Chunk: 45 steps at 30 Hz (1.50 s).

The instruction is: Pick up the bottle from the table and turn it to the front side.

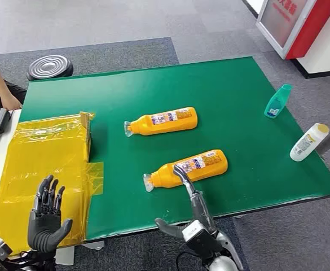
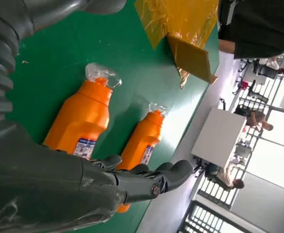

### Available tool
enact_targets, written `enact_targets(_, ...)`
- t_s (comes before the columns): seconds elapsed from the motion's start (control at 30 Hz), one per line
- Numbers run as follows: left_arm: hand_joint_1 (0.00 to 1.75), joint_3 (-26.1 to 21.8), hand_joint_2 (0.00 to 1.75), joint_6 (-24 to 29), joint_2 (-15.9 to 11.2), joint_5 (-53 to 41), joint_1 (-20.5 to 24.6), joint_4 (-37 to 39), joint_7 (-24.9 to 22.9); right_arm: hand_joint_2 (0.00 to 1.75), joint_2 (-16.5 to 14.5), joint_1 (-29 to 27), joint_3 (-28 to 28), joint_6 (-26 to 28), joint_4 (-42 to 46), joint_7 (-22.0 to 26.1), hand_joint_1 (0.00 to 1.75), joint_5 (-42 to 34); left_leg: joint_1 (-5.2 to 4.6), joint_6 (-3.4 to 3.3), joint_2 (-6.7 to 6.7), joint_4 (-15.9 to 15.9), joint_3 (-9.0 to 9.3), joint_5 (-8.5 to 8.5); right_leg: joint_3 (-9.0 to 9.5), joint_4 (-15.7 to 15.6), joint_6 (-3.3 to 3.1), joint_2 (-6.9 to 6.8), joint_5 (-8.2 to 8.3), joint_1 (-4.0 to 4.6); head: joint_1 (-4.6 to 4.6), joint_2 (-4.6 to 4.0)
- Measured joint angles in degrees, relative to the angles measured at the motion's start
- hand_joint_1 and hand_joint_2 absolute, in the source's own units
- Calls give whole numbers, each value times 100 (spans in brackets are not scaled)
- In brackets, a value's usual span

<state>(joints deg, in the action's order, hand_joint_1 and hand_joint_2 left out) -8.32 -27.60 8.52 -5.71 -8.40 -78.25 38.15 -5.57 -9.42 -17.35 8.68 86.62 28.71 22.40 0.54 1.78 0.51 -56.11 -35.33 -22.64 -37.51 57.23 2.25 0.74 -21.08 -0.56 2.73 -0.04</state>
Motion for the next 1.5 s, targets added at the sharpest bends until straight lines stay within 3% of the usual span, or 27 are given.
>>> enact_targets(0.13,0,112,175,190,55,-126,95,132,-1,175,-2,-62,145,27,70,-25,0,283,-1,0,0,0,0,0,0,0,2,0,2,-1,-1,-1)
enact_targets(0.3,0,299,175,387,63,-79,224,264,-1,175,13,32,303,25,188,-530,0,1394,0,1,0,0,0,1,0,0,2,1,4,-1,-2,0)
enact_targets(0.67,0,349,175,174,-185,343,287,300,0,175,354,1055,341,-1,-105,-1482,0,3106,0,-8,-1,0,-3,16,1,0,7,0,16,-1,-1,-1)
enact_targets(0.87,0,321,175,111,-323,379,287,301,-1,175,508,1585,326,-149,-514,-1753,0,3334,-1,-9,-1,0,-4,19,1,0,9,0,19,-1,-1,0)
enact_targets(1.0,0,316,175,118,-376,368,315,312,-1,175,680,2041,219,-616,-948,-2122,0,3567,-1,-9,-1,0,-5,21,1,0,9,0,21,-1,-1,0)
enact_targets(1.23,0,341,175,529,-498,162,418,376,0,175,1319,3259,-314,-1609,-2308,-2475,0,3683,-7,-18,0,-2,-8,36,0,0,22,-1,35,-11,-1,0)
enact_targets(1.5,0,484,175,918,-638,62,466,460,-1,175,1881,4138,-921,-2138,-3257,-2579,0,3515,-10,-19,1,-2,-9,38,-2,0,21,-1,38,-13,-1,0)
